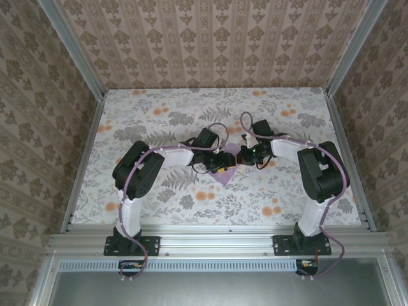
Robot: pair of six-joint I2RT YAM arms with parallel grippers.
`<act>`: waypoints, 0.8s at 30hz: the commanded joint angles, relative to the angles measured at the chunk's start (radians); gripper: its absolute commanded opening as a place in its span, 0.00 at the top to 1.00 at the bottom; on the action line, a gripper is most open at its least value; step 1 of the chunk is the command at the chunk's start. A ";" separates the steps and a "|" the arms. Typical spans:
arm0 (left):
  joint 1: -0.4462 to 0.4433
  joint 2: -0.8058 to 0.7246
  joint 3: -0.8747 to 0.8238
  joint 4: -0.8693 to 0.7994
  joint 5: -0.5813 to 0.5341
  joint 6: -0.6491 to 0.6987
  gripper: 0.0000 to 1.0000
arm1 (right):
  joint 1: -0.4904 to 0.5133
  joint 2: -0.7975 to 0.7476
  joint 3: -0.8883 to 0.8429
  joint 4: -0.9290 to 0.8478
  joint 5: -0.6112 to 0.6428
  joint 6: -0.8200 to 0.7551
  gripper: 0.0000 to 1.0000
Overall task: Fold a paper plane with a square sheet of paper (pick it up from the middle)
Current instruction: Fold the triangle a second time at the center of the table.
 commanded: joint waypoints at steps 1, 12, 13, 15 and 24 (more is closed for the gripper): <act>-0.008 0.025 -0.030 0.003 -0.031 0.011 0.47 | -0.026 -0.075 -0.043 -0.008 -0.067 0.011 0.93; -0.004 0.017 -0.051 0.016 -0.029 0.007 0.51 | -0.043 -0.167 -0.237 0.202 -0.253 0.203 0.97; -0.003 0.015 -0.052 0.015 -0.032 0.007 0.52 | -0.039 -0.162 -0.241 0.215 -0.253 0.212 0.97; -0.003 0.012 -0.053 0.017 -0.038 0.006 0.56 | -0.038 -0.143 -0.247 0.239 -0.260 0.226 0.98; -0.002 0.009 -0.056 0.014 -0.038 0.010 0.73 | -0.023 -0.053 -0.206 0.304 -0.267 0.257 0.99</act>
